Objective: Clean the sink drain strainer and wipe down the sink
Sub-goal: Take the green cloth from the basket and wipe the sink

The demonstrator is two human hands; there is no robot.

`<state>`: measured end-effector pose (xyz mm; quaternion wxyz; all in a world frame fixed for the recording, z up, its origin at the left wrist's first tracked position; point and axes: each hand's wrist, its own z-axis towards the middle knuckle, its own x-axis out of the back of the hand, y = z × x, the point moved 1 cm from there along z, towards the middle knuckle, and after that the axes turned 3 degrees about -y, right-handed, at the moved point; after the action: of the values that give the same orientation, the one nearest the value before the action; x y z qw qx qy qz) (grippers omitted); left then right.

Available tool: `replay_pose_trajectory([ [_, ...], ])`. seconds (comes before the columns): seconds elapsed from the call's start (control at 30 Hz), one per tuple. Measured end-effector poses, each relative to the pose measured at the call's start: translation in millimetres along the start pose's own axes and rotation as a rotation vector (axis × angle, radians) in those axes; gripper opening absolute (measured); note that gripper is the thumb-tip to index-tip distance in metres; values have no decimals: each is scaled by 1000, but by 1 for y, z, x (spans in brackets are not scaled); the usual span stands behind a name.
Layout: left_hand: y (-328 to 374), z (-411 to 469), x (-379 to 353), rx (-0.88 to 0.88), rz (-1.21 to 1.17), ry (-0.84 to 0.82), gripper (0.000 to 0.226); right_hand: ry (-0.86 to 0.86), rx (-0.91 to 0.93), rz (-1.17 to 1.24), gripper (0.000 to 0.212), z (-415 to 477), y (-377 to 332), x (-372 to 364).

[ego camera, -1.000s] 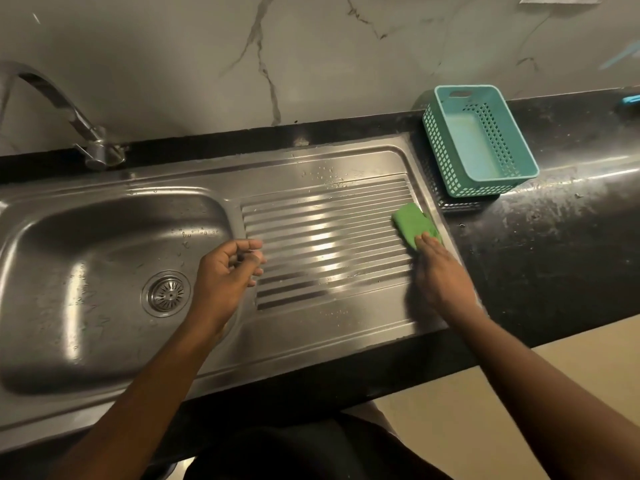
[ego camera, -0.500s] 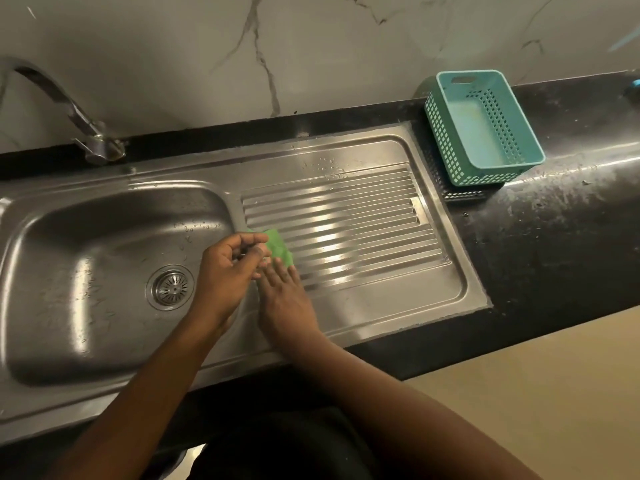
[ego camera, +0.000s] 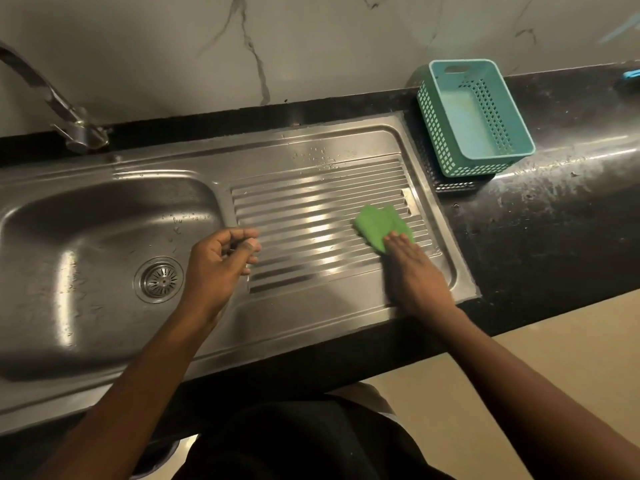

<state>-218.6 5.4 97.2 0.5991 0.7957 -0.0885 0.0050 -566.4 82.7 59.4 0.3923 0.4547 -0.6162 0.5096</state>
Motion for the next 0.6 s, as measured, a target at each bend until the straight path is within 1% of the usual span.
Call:
replay_pose_trajectory([
  [0.1, -2, -1, 9, -9, -2, 16, 17, 39, -210, 79, 47, 4, 5, 0],
  [0.17, -3, -3, 14, -14, -4, 33, 17, 93, -351, 153, 48, 11, -19, -10],
  [0.23, -5, -4, 18, -10, -9, 46, 17, 90, -390, 167, 54, 14, -54, -24],
  [0.27, -6, -5, 19, -6, -14, 47, 17, 75, -360, 164, 58, 13, -74, -30],
  [0.33, -5, -5, 19, -2, -14, 45, 17, 31, -241, 190, 61, 6, -120, -42],
  [0.47, 1, -5, 14, 1, -11, 50, 17, -134, 81, 187, 64, 3, -224, -69],
  [0.53, 6, -5, 14, -8, -3, 54, 16, -184, 153, 154, 64, 6, -246, -75],
  [0.6, 8, -7, 13, -17, 4, 57, 16, -190, 235, 124, 63, 8, -233, -73],
])
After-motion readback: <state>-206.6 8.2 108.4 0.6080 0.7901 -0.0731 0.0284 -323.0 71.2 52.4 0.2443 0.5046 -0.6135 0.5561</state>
